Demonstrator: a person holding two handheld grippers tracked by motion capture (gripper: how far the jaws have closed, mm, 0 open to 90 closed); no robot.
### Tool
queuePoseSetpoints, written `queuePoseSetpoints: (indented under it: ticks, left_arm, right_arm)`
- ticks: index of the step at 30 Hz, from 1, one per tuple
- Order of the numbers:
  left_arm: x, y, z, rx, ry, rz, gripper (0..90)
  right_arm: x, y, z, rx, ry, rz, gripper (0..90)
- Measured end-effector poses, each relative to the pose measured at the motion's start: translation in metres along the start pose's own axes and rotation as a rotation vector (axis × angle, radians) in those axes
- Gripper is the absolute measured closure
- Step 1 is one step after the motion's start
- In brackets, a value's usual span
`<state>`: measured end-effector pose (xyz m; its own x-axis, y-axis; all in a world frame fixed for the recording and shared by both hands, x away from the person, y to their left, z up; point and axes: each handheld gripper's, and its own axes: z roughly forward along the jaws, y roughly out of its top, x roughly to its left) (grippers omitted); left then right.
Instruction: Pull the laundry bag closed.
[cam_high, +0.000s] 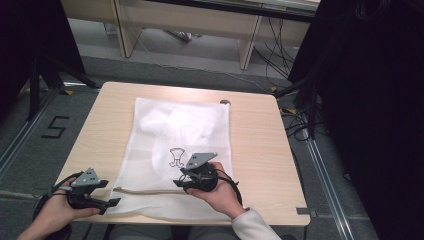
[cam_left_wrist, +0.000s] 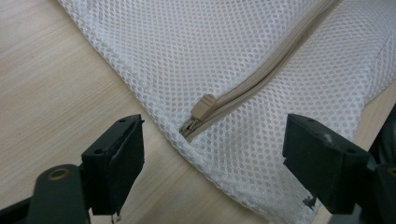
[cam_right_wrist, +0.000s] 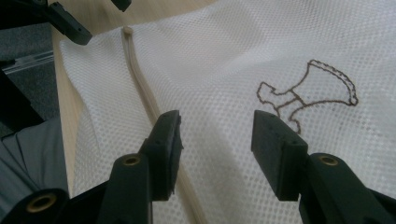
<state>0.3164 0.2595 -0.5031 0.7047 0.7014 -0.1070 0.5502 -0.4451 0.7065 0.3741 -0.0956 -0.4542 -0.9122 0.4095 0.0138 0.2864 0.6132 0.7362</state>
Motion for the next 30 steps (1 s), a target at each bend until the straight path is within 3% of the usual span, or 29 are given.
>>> queuePoseSetpoints:
  ticks: [5,7,9,10,16,20,22,24,30]
  left_arm:
    - [0.0,0.0,0.0,-0.003,-0.002,-0.003,20.3]
    - [0.001,0.001,0.0,0.0,-0.004,0.023,20.5]
    - [0.0,0.001,0.0,-0.008,-0.004,0.02,20.5]
    - [0.001,0.001,0.0,-0.007,-0.003,0.021,20.5]
    - [0.0,0.001,-0.001,-0.006,-0.002,0.024,20.5]
    - [0.0,0.001,-0.001,-0.006,-0.009,0.031,20.4]
    - [0.0,0.001,-0.001,-0.007,-0.009,0.033,20.4]
    - [-0.001,0.001,0.0,-0.008,-0.012,0.011,20.4]
    - [-0.001,0.001,0.0,-0.01,-0.018,0.012,20.4]
  right_arm:
    - [0.004,0.007,0.007,-0.001,0.002,-0.023,53.2]
    - [0.008,0.013,0.012,0.002,0.013,-0.026,53.3]
    - [0.009,0.014,0.014,0.003,0.018,-0.031,53.3]
    - [0.011,0.017,0.02,-0.002,0.031,-0.059,53.9]
    - [0.018,0.024,0.031,0.017,0.054,-0.062,55.3]
    - [0.023,0.03,0.04,0.026,0.076,-0.094,57.8]
    - [0.026,0.033,0.043,0.035,0.081,-0.082,58.9]
    - [0.028,0.036,0.047,0.036,0.085,-0.09,59.6]
    - [0.036,0.045,0.062,0.047,0.118,-0.112,61.1]
